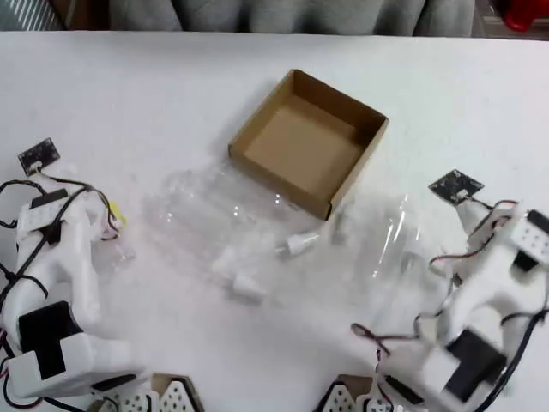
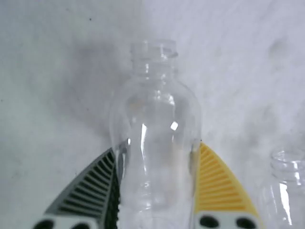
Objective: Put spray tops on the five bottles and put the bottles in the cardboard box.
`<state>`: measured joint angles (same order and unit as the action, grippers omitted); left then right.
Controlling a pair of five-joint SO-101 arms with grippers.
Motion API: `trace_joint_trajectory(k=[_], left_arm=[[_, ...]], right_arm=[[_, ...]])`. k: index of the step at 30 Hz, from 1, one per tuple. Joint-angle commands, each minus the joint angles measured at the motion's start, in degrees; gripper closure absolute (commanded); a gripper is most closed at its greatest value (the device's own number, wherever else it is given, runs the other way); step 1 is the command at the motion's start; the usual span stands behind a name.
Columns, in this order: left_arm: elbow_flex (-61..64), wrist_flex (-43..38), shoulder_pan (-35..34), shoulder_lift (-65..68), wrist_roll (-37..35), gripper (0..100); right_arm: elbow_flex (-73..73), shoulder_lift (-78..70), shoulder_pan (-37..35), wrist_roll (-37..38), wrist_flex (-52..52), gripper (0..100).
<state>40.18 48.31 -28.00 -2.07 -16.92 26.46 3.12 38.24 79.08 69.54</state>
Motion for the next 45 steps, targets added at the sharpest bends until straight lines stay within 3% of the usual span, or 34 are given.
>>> trace_joint_trajectory(k=[1, 4, 9, 11, 15, 19, 24, 31, 37, 45], left_arm=[[-1.2, 0.9, 0.0, -0.2, 0.0, 97], [-1.2, 0.8, 0.0, -0.2, 0.0, 97], [-1.3, 0.8, 0.0, -0.2, 0.0, 97], [-1.3, 0.8, 0.1, -0.2, 0.0, 97], [-1.2, 0.8, 0.8, -0.2, 0.0, 97], [-1.2, 0.8, 0.8, -0.2, 0.1, 97], [-1.2, 0.8, 0.8, -0.2, 0.1, 97], [-1.2, 0.8, 0.9, -0.2, 0.1, 97], [-1.2, 0.8, 0.9, -0.2, 0.1, 97], [-1.2, 0.8, 0.9, -0.2, 0.1, 97]], right_arm=[[-10.8, -8.1, 3.0, 5.9, -0.6, 98.1], [-17.1, -15.3, 4.7, 7.8, -0.6, 96.1], [-25.1, -22.5, 6.1, 7.7, -0.6, 77.3], [-27.3, -23.6, 6.5, 7.6, -0.3, 74.0], [-33.7, -23.6, 6.6, 0.4, 6.3, 81.5], [-42.1, -23.6, 6.7, -11.5, 17.8, 97.8], [-46.4, -23.5, 9.8, -18.5, 26.5, 98.5], [-39.7, -19.2, 13.9, -18.3, 26.6, 98.1], [-26.8, -12.0, 14.6, -18.3, 20.6, 98.1], [-7.1, 1.3, 14.5, -22.0, 2.6, 98.2]])
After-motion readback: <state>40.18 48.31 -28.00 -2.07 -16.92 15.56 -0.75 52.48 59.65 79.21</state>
